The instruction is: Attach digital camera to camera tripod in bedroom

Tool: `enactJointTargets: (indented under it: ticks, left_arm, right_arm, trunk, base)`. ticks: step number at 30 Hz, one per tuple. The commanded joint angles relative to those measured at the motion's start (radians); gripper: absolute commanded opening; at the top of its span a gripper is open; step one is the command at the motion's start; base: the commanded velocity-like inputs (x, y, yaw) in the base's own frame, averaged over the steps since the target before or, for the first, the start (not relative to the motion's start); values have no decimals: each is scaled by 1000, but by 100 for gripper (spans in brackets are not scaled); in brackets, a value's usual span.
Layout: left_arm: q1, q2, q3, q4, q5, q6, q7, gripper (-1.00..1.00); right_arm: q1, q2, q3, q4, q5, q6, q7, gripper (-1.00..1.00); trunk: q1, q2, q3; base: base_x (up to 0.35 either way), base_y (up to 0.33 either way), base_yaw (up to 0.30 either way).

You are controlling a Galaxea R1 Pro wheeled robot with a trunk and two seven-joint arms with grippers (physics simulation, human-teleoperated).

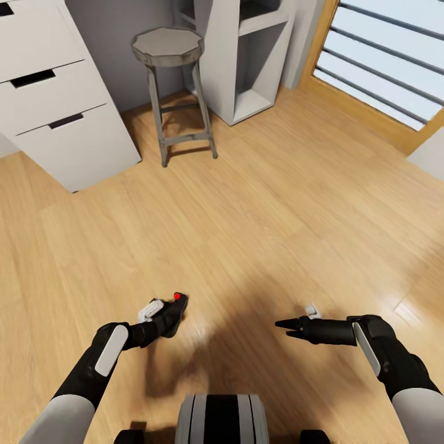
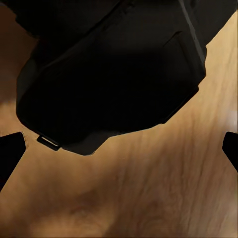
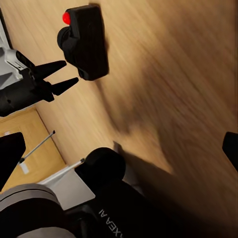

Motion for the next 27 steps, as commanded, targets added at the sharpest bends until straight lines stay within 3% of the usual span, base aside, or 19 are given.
enactJointTargets:
  ticks: [1, 9, 14, 17, 27]
  left_arm:
    - [0, 0, 2, -1, 2, 5, 0, 100]
    - [0, 0, 2, -2, 0, 5, 1, 100]
    - [4, 5, 30, -30, -29, 23, -25, 100]
    - [4, 5, 14, -33, -45, 12, -16, 100]
    - [4, 6, -8, -89, 12, 50, -11, 100]
  right_arm:
    - [0, 0, -1, 0, -4, 6, 0, 100]
    - [0, 0, 1, 1, -4, 6, -1, 100]
    - [0, -3, -3, -19, -2, 6, -27, 100]
    - [0, 1, -3, -4, -1, 6, -10, 100]
    - [-1, -9, -3, -3, 2, 6, -5, 100]
  trunk:
    - [0, 0, -5]
    - [4, -2, -35]
    - [4, -2, -35]
    - [4, -2, -35]
    - [4, -2, -35]
  base:
    - [0, 0, 0]
    - [0, 0, 0]
    - [0, 0, 0]
    - [0, 0, 0]
    - [-165, 0, 0]
